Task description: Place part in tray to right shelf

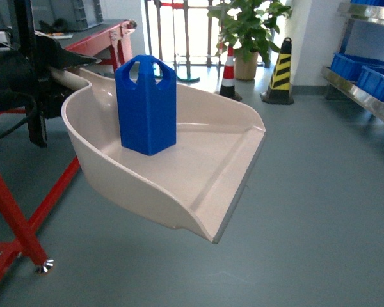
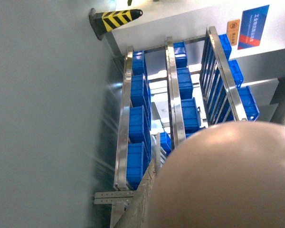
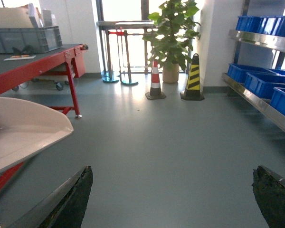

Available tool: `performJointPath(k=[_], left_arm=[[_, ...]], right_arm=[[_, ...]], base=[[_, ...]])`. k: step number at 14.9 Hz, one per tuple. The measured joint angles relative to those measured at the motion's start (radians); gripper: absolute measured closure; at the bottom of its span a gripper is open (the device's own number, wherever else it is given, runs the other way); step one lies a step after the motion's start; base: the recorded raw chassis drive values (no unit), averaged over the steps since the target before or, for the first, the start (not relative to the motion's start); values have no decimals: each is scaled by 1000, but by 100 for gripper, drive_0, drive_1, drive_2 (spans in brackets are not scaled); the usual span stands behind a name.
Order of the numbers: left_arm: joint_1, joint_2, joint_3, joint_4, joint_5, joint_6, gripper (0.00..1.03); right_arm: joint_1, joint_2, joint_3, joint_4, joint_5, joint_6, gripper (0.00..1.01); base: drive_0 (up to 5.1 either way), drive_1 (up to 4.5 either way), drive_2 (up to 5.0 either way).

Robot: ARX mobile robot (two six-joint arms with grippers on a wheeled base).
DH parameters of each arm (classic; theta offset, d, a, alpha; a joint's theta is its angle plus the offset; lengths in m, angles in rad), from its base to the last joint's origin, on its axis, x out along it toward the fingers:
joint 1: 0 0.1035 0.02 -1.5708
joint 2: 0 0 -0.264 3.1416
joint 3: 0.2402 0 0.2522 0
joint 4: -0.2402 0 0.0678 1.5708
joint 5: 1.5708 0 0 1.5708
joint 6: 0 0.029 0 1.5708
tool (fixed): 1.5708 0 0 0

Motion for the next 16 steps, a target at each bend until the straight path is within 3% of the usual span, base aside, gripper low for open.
performJointPath(k=[16], left_arm=[[-7, 2, 0, -3, 5, 0, 91]], right_arm=[[0, 0, 0, 0, 1, 0, 3]], base=[[-160, -134, -187]])
